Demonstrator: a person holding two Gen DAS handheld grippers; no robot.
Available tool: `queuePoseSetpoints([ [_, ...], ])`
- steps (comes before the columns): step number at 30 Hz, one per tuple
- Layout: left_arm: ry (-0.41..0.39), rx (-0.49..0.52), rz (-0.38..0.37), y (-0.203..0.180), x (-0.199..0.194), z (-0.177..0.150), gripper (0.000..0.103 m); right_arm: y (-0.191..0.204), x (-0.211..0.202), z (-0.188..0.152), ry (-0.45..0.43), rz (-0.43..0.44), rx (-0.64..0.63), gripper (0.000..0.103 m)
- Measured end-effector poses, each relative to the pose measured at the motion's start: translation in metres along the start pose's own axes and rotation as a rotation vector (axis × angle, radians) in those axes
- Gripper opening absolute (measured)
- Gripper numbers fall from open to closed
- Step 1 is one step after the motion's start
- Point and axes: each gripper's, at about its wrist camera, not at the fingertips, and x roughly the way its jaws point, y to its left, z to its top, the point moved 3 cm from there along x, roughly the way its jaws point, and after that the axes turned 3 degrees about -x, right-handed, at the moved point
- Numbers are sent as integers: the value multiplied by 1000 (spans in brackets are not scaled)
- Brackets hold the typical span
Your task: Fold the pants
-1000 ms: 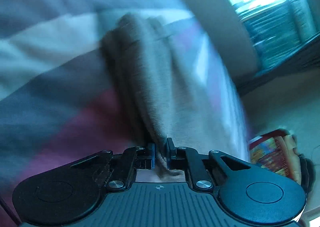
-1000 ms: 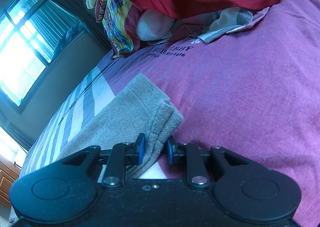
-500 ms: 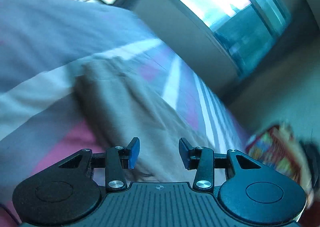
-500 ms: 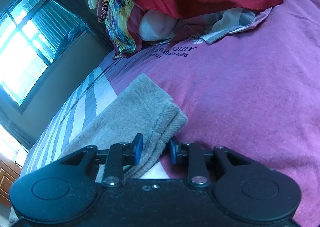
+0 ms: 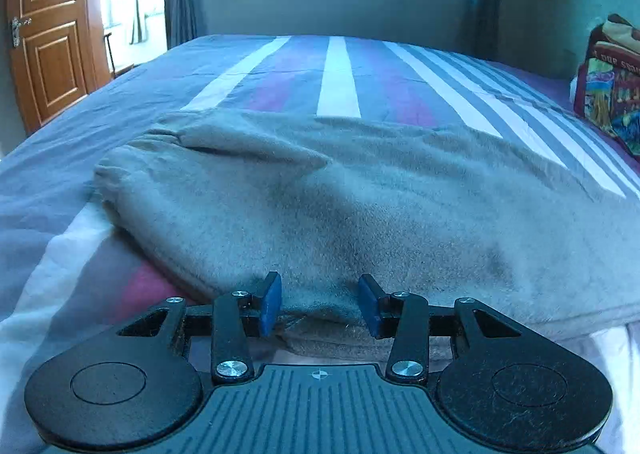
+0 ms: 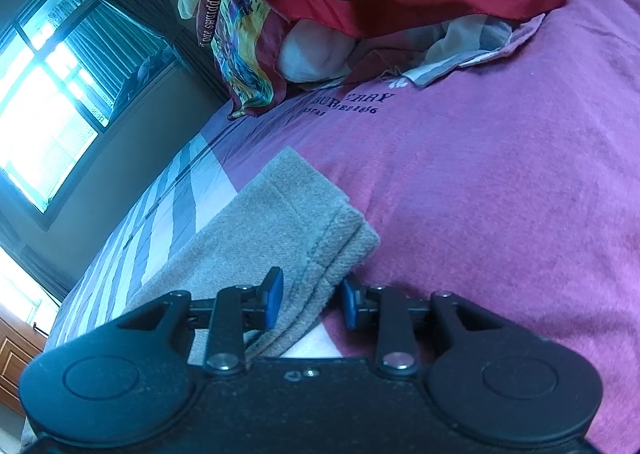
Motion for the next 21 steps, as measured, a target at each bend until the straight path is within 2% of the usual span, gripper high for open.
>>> queuePoseSetpoints([
  [6, -11, 23, 37, -9, 6, 0, 44, -1, -1, 0, -1, 14, 18, 31],
  [13, -17, 18, 35, -10, 4, -4, 45, -4, -3, 1, -3, 40, 49, 34],
  [16, -23, 9, 29, -8, 4, -5, 45, -7, -10, 0, -9, 77, 104, 41],
  [21, -28, 9, 29, -8, 5, -6, 45, -21, -25, -6, -26, 147, 267, 42],
])
